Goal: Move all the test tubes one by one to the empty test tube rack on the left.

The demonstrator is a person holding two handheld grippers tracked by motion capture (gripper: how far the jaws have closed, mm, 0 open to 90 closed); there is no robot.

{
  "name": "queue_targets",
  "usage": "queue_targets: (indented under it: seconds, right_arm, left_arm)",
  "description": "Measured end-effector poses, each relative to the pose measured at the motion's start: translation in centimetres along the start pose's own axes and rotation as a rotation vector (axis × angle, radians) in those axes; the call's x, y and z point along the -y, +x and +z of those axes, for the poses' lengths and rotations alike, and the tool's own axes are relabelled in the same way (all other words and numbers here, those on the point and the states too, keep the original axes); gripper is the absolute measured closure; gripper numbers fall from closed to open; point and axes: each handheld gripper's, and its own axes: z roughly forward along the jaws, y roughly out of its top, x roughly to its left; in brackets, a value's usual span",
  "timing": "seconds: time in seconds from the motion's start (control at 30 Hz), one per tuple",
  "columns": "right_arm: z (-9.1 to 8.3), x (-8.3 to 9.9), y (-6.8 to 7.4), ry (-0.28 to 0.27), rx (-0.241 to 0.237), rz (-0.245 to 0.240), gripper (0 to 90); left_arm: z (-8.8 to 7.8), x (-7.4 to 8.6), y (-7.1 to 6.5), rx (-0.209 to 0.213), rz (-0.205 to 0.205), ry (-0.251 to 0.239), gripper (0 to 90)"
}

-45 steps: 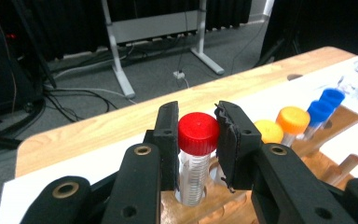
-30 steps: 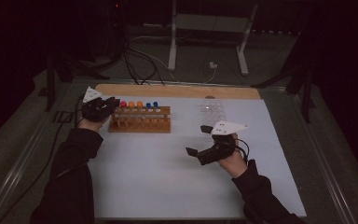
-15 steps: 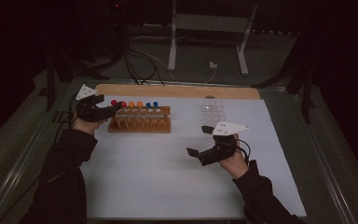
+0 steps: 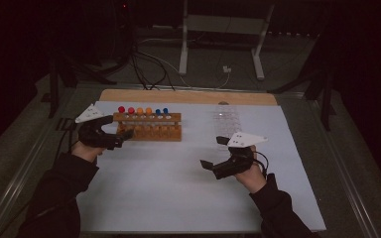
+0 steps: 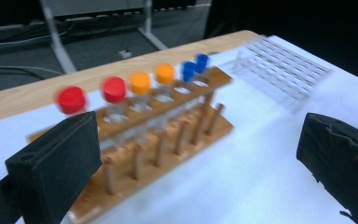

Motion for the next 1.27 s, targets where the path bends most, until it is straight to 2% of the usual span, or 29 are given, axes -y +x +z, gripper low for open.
queue_targets:
  seconds: [0.4, 0.5, 0.53, 0.6, 0.8, 0.87, 0.93, 1.0, 1.17, 1.27]
  right_arm:
    - [0.0, 0.3, 0.0, 0.005, -0.004, 0.005, 0.0]
    - [0.1, 0.4, 0.1, 0.005, -0.005, 0.006, 0.0]
    - [0.1, 0.4, 0.1, 0.006, -0.004, 0.007, 0.0]
    - [0.1, 0.4, 0.1, 0.006, -0.001, 0.006, 0.0]
    - [0.0, 0.5, 0.1, 0.008, 0.001, 0.0, 0.0]
    - [0.1, 0.6, 0.1, 0.008, -0.002, 0.0, 0.0]
    - [0.1, 0.6, 0.2, 0.011, 0.002, -0.004, 0.0]
    - [0.2, 0.7, 0.2, 0.013, -0.002, -0.004, 0.0]
    - [0.3, 0.7, 0.2, 0.021, 0.003, -0.011, 0.0]
    - [0.3, 0.7, 0.1, 0.019, 0.004, -0.009, 0.0]
  left_arm:
    - [0.1, 4.2, -4.0, 0.111, 0.033, 0.031, 0.4]
    - [0.1, 4.9, -4.8, 0.128, 0.041, 0.031, 0.4]
    - [0.2, 5.1, -5.1, 0.122, 0.056, 0.035, 0.4]
    - [0.2, 5.5, -5.6, 0.151, 0.062, 0.032, 0.4]
    - [0.6, 7.4, -7.0, 0.176, 0.089, 0.045, 0.4]
    - [0.8, 8.1, -7.3, 0.171, 0.112, 0.056, 0.4]
    - [1.1, 8.8, -7.6, 0.147, 0.129, 0.078, 0.4]
    - [1.2, 9.2, -7.5, 0.152, 0.143, 0.09, 0.4]
    - [1.3, 9.6, -7.6, 0.165, 0.139, 0.078, 0.4]
    - [1.4, 9.6, -7.6, 0.155, 0.144, 0.074, 0.4]
